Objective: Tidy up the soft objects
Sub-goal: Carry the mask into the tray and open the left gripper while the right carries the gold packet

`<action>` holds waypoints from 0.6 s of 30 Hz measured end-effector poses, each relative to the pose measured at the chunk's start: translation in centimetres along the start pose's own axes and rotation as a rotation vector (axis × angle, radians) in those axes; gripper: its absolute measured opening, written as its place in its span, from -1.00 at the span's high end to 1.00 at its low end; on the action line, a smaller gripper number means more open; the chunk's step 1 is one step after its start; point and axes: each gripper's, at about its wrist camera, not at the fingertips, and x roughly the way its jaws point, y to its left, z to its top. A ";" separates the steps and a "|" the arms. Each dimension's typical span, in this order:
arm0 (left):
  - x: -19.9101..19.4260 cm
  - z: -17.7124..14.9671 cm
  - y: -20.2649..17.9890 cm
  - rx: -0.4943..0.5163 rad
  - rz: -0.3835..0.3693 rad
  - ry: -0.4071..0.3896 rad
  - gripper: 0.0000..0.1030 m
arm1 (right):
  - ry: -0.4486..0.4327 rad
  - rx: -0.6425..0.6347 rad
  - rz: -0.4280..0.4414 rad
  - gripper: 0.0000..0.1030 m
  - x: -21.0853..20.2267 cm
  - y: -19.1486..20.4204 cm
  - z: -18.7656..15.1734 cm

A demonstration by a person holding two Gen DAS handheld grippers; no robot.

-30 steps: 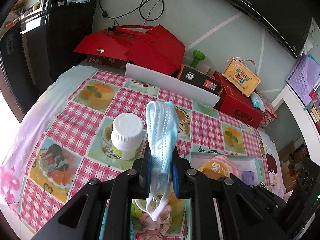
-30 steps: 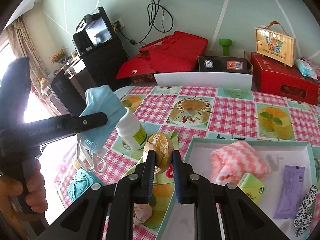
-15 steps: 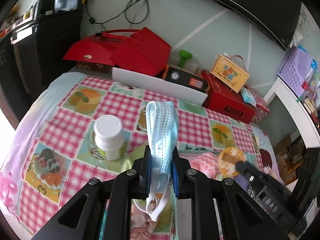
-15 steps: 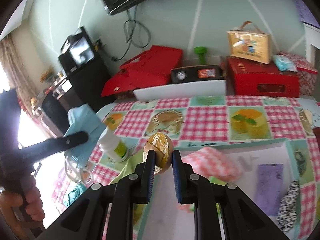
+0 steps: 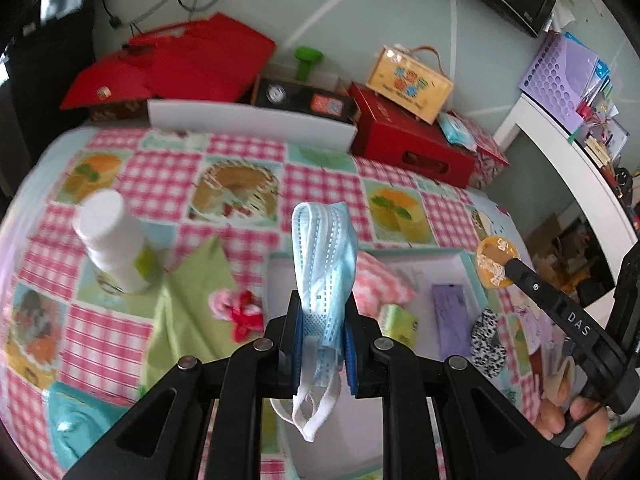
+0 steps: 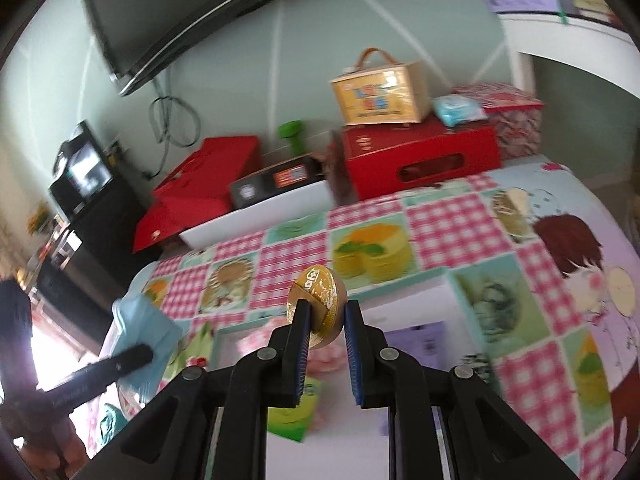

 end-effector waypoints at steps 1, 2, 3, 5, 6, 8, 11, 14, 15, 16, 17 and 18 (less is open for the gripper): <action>0.4 -0.1 -0.1 -0.005 -0.010 0.012 0.66 | 0.000 0.005 -0.012 0.64 0.0 -0.4 0.0; 0.8 -0.2 -0.2 -0.007 -0.014 0.023 0.66 | 0.001 0.014 -0.028 0.64 0.0 -0.9 0.0; 1.1 -0.3 -0.2 -0.007 -0.014 0.032 0.66 | 0.004 0.022 -0.035 0.64 0.1 -1.3 0.0; 1.7 -0.5 -0.4 -0.010 -0.014 0.043 0.66 | 0.013 0.034 -0.048 0.64 0.4 -1.9 -0.1; 2.0 -0.5 -0.5 -0.012 -0.017 0.048 0.66 | 0.018 0.035 -0.055 0.64 0.6 -2.0 -0.1; 2.7 -0.7 -0.4 -0.019 -0.021 0.059 0.66 | 0.031 0.032 -0.069 0.64 1.2 -2.2 -0.3; 4.3 -0.8 -0.2 -0.036 -0.016 0.093 0.66 | 0.057 0.034 -0.081 0.64 2.2 -2.6 -0.6; 5.4 -1.1 0.3 -0.059 -0.026 0.126 0.66 | 0.084 0.041 -0.108 0.64 3.5 -3.2 -1.0; 5.8 -1.2 0.4 -0.065 -0.028 0.132 0.66 | 0.097 0.041 -0.124 0.64 4.0 -3.3 -1.2; 6.2 -1.2 0.5 -0.071 -0.025 0.138 0.66 | 0.111 0.041 -0.137 0.64 4.5 -3.6 -1.4; 6.5 -1.3 0.6 -0.074 -0.019 0.145 0.66 | 0.127 0.047 -0.145 0.64 5.0 -3.9 -1.7; 6.8 -1.4 0.7 -0.077 -0.015 0.151 0.66 | 0.137 0.054 -0.145 0.64 5.3 -4.1 -1.8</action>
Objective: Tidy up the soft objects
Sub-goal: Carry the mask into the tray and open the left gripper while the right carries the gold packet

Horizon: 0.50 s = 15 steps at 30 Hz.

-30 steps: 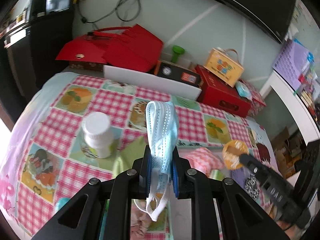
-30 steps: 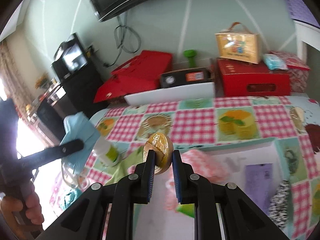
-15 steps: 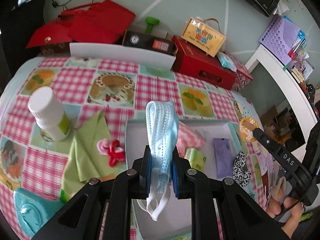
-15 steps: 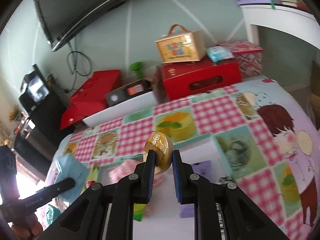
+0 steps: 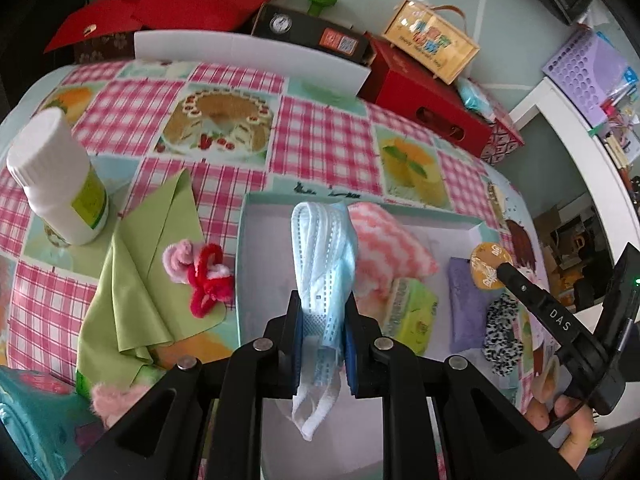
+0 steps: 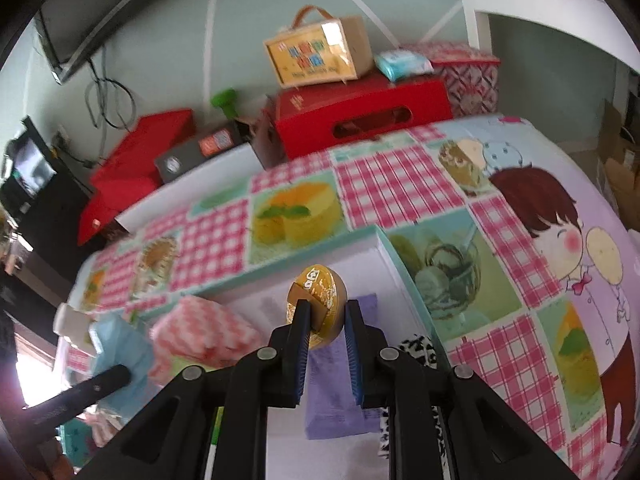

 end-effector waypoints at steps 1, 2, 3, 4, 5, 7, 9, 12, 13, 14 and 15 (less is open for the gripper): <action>0.3 0.0 0.1 -0.005 0.004 0.008 0.66 | 0.009 0.008 0.002 0.64 0.3 -0.2 -0.1; 0.8 0.0 0.3 -0.012 0.009 0.016 0.66 | 0.013 0.013 0.003 0.64 0.4 -0.3 -0.1; 1.1 0.0 0.4 -0.015 0.014 0.022 0.66 | 0.016 0.015 0.002 0.64 0.5 -0.4 -0.1; 1.4 0.0 0.5 -0.018 0.022 0.028 0.66 | 0.017 0.017 0.000 0.64 0.6 -0.5 -0.1; 1.7 0.0 0.6 -0.022 0.027 0.035 0.66 | 0.017 0.018 -0.001 0.64 0.6 -0.5 -0.2; 2.5 0.1 0.7 -0.031 0.031 0.055 0.66 | 0.020 0.019 -0.006 0.64 0.7 -0.6 -0.2; 2.9 0.2 0.8 -0.035 0.035 0.067 0.66 | 0.022 0.023 -0.008 0.64 0.8 -0.7 -0.1; 3.3 0.2 0.7 -0.034 0.042 0.071 0.66 | 0.029 0.029 -0.012 0.64 1.1 -0.8 -0.2; 3.4 0.2 0.8 -0.033 0.045 0.072 0.66 | 0.032 0.029 -0.014 0.64 1.2 -0.9 -0.2; 3.6 0.2 0.8 -0.033 0.047 0.074 0.66 | 0.034 0.030 -0.014 0.64 1.3 -0.9 -0.2; 3.8 0.2 0.8 -0.034 0.049 0.077 0.66 | 0.035 0.031 -0.014 0.64 1.4 -0.9 -0.2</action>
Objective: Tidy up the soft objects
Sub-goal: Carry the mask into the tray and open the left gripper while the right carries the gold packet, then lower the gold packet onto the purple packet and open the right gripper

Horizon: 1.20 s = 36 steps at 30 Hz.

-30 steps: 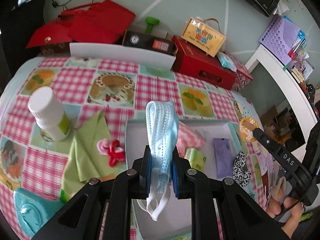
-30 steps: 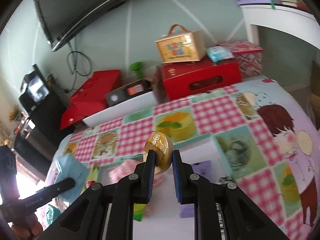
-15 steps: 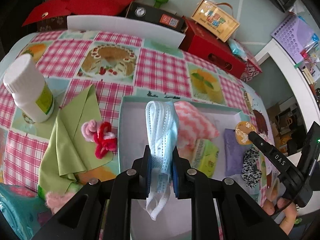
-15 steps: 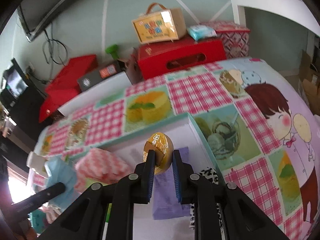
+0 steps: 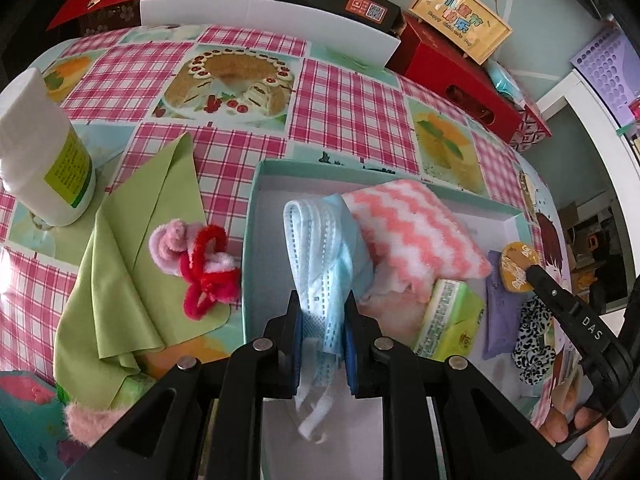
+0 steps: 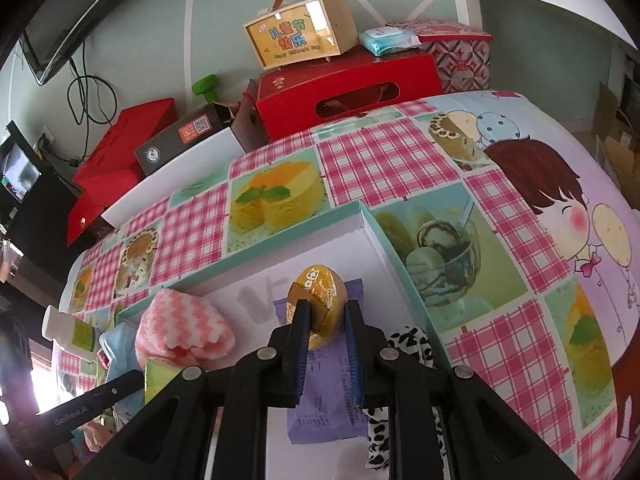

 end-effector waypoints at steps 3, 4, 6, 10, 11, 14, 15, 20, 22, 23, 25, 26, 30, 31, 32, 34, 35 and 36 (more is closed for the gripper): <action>0.6 0.1 0.0 -0.002 0.008 0.012 0.66 | 0.002 0.001 0.000 0.64 0.1 0.0 0.0; 0.6 0.1 0.0 0.000 0.008 0.011 0.66 | 0.002 0.001 0.000 0.64 0.1 0.0 0.0; 0.6 0.1 0.0 0.001 0.008 0.010 0.66 | 0.004 0.003 -0.001 0.61 0.2 0.0 0.0; 0.5 0.1 0.0 0.007 0.010 0.013 0.63 | 0.006 0.002 -0.002 0.59 0.3 0.0 0.0; 0.4 0.1 -0.1 0.009 0.011 0.012 0.56 | 0.005 -0.002 -0.003 0.58 0.2 0.0 0.0; -0.1 0.1 -0.2 0.021 0.017 0.007 0.25 | 0.003 -0.015 -0.010 0.58 0.0 0.3 0.1; -0.3 0.1 -0.3 0.024 0.003 0.007 0.18 | 0.003 -0.019 -0.010 0.58 -0.1 0.4 0.1; -1.8 0.1 -0.8 0.063 0.029 -0.018 -0.11 | -0.005 -0.032 -0.021 0.28 -0.6 0.7 0.2; -2.4 0.1 -0.9 0.069 0.019 -0.027 -0.11 | -0.015 -0.040 -0.023 0.27 -1.1 0.8 0.3; -2.8 0.1 -0.9 0.073 0.014 -0.034 -0.12 | -0.021 -0.043 -0.023 0.27 -1.3 0.9 0.3; -3.6 0.1 -1.0 0.083 0.014 -0.050 -0.15 | -0.033 -0.052 -0.023 0.27 -1.8 1.1 0.4; -4.0 0.1 -1.1 0.086 0.014 -0.059 -0.16 | -0.038 -0.056 -0.024 0.27 -2.0 1.2 0.4; -5.3 0.1 -1.1 0.095 0.014 -0.094 -0.18 | -0.058 -0.078 -0.023 0.27 -3.0 1.8 0.5; -5.5 0.1 -1.1 0.095 0.013 -0.096 -0.18 | -0.062 -0.083 -0.026 0.21 -3.3 1.9 0.5; -5.6 0.0 -1.0 0.093 0.012 -0.097 -0.18 | -0.064 -0.089 -0.027 0.12 -3.4 2.1 0.5; -5.7 0.0 -1.0 0.090 0.012 -0.099 -0.18 | -0.067 -0.097 -0.030 0.06 -3.6 2.2 0.5; -5.7 0.0 -1.0 0.089 0.013 -0.101 -0.18 | -0.068 -0.102 -0.031 0.06 -3.7 2.3 0.5; -5.8 0.0 -0.9 0.089 0.016 -0.102 -0.18 | -0.068 -0.104 -0.032 0.06 -3.7 2.4 0.5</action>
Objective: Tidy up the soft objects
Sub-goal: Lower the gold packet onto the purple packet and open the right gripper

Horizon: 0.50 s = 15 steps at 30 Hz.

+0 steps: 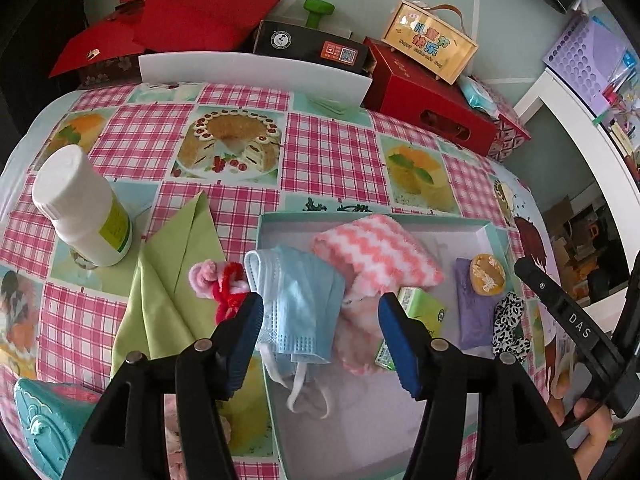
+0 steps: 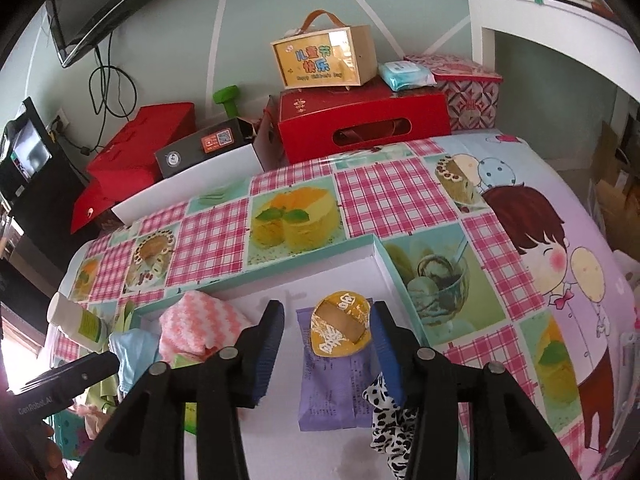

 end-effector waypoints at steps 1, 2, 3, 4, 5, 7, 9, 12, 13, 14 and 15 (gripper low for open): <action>0.0 0.0 0.0 0.001 0.006 -0.001 -0.18 | 0.001 -0.002 -0.001 0.06 0.0 0.0 0.0; 0.0 0.0 0.0 0.004 0.014 -0.003 -0.18 | 0.004 -0.005 -0.003 0.06 0.1 0.1 0.0; 0.0 0.0 0.0 0.006 0.018 -0.005 -0.18 | 0.007 -0.007 -0.005 0.06 0.1 0.1 0.0; 0.0 0.0 0.0 0.006 0.021 -0.007 -0.18 | 0.012 -0.011 -0.008 0.04 0.2 0.1 -0.1; 0.0 0.0 0.0 0.006 0.023 -0.010 -0.19 | 0.016 -0.014 -0.011 0.00 0.3 0.2 -0.1; 0.0 0.0 0.1 0.007 0.030 -0.014 -0.21 | 0.022 -0.021 -0.020 -0.17 0.5 0.3 -0.2; 0.1 0.1 0.2 0.005 0.049 -0.023 -0.58 | 0.025 -0.031 -0.034 -0.42 0.6 0.4 -0.3; -0.1 0.2 0.7 -0.005 0.116 -0.075 -0.85 | 0.033 -0.066 -0.082 -0.68 0.9 0.9 -0.3; -0.1 0.2 0.9 -0.013 0.140 -0.092 -0.85 | 0.036 -0.075 -0.106 -0.95 1.0 1.0 -0.4; -0.1 0.2 1.4 -0.032 0.161 -0.102 -0.86 | 0.037 -0.084 -0.124 -1.00 1.2 1.1 -0.4; -0.1 0.2 1.7 -0.044 0.167 -0.105 -0.86 | 0.039 -0.090 -0.132 -1.00 1.2 1.1 -0.4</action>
